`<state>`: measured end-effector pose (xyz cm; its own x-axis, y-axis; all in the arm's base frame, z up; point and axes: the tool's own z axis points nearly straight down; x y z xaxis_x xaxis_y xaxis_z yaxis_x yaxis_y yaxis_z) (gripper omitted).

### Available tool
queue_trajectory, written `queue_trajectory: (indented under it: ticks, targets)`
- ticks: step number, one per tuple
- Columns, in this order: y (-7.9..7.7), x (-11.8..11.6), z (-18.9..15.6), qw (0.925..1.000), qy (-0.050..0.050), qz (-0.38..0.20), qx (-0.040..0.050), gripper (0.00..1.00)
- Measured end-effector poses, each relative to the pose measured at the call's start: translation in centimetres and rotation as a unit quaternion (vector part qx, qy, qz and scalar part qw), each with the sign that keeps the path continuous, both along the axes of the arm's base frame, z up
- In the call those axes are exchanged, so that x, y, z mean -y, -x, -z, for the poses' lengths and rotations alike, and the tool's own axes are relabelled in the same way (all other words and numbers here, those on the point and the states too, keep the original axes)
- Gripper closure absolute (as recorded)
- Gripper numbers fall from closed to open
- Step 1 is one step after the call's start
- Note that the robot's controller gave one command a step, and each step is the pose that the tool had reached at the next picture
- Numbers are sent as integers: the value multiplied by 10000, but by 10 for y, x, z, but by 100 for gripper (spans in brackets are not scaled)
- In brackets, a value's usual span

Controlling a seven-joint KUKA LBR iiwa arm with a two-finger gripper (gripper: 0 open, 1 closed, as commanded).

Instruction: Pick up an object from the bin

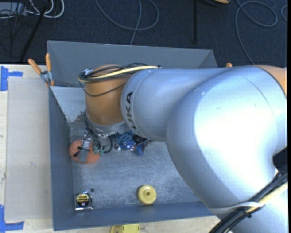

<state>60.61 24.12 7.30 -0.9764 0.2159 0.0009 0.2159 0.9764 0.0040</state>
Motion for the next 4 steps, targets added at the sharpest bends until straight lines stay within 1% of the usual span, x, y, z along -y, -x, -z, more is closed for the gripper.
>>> queue_trajectory:
  ticks: [2, 3, 4]
  targets:
    - [1, 1, -5, 10000, 8, 3, -17, 100]
    - [2, 2, -21, 10000, 17, 6, -19, 100]
    - [1, 2, -37, 10000, 15, 9, -3, 100]
